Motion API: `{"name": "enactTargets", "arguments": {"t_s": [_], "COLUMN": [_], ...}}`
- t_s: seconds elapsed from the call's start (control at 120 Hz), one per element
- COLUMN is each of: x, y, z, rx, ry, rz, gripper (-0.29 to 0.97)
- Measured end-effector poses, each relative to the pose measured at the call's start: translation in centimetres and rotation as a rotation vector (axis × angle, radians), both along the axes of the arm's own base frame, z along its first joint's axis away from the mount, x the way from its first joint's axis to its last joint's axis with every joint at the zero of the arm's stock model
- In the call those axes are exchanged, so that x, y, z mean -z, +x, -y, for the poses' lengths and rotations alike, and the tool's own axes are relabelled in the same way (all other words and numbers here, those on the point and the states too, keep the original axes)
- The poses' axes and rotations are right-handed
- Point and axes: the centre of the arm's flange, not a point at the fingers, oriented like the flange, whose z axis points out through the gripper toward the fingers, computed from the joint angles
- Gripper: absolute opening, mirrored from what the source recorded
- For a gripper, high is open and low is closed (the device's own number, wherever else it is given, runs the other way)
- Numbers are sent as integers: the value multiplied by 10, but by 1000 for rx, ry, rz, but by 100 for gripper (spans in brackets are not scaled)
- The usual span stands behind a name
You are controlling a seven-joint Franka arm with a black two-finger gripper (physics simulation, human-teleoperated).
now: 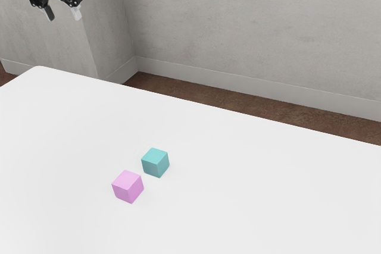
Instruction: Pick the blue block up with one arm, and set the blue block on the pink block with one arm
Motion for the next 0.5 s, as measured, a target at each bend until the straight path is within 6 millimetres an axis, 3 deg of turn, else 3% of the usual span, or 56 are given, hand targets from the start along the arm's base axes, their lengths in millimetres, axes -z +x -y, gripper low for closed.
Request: {"name": "enactTargets", "arguments": {"t_s": [0.225,0.242,0.3,0.342,0.392,0.442,0.5], "x": [-5,-11,-62,-82,-86,-79,-45], "y": [2,-1,-32,-41,-36,-27,-6], "z": [11,12,18,37,67,98,127], "rx": [22,23,33,64,109,153,192], "ry": [23,26,42,54,62,79,78], "rz": [4,16,111,148,158,140,66], "gripper": [66,66,66,66,66,66,66]}}
